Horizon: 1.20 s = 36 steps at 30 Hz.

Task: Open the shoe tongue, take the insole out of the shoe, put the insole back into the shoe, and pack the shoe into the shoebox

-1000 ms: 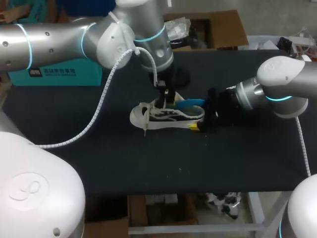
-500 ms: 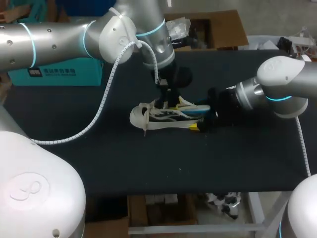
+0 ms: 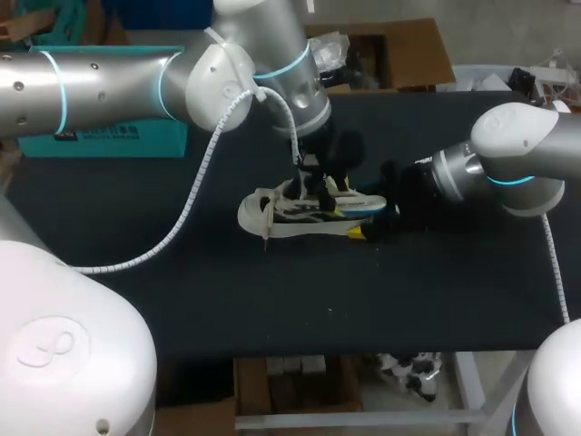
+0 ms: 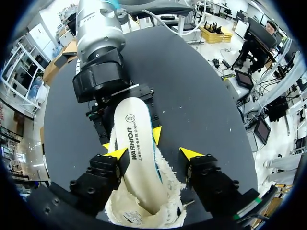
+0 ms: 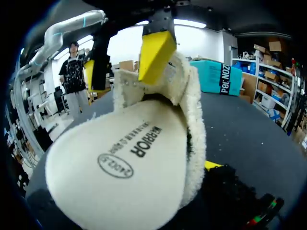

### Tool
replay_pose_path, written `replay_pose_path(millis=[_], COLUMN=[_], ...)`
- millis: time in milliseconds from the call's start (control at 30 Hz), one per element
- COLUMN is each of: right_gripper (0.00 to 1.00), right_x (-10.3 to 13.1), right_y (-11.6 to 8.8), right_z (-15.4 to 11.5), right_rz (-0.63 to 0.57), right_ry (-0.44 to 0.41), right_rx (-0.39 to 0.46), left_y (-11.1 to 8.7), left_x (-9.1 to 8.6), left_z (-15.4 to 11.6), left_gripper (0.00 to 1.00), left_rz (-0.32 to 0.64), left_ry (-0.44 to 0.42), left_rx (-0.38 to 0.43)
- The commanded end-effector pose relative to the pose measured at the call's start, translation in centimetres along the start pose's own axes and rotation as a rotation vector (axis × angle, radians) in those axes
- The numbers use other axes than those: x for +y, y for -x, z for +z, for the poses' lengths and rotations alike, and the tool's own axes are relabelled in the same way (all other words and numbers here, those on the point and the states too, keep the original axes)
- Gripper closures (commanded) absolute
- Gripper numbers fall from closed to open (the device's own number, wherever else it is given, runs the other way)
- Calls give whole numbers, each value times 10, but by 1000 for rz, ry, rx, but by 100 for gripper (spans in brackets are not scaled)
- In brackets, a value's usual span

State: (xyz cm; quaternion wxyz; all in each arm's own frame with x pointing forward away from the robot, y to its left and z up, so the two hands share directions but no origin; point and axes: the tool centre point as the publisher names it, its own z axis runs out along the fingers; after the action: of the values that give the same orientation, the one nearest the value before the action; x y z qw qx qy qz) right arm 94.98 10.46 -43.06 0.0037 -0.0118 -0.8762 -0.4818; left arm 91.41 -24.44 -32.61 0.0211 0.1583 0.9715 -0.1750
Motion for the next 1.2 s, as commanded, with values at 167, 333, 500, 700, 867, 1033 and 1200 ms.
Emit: replay_pose_path(millis=[167, 333, 500, 700, 867, 1033, 1200], right_gripper=[100, 100, 100, 100, 100, 100, 100], right_x=[-4, -4, -4, -4, -4, -4, -4], right_y=[-1, -1, -1, -1, -1, -1, -1], right_z=[4, 4, 4, 4, 4, 4, 4], right_rz=[-1, -1, -1, -1, -1, -1, -1], right_ry=[3, 3, 3, 3, 3, 3, 3], right_rx=[1, 1, 1, 1, 1, 1, 1], left_y=[-3, 4, 16, 27, 34, 36, 34], left_x=[-13, -16, -21, -26, -27, -26, -23], left_z=[21, 36, 42, 47, 45, 40, 30], left_gripper=[40, 45, 44, 46, 55, 58, 58], left_rz=[6, -1, 2, -7, -19, -31, -43], left_ry=[7, 10, 3, 9, 8, 3, -7], left_rx=[-56, -76, -85, -102, -112, -125, -146])
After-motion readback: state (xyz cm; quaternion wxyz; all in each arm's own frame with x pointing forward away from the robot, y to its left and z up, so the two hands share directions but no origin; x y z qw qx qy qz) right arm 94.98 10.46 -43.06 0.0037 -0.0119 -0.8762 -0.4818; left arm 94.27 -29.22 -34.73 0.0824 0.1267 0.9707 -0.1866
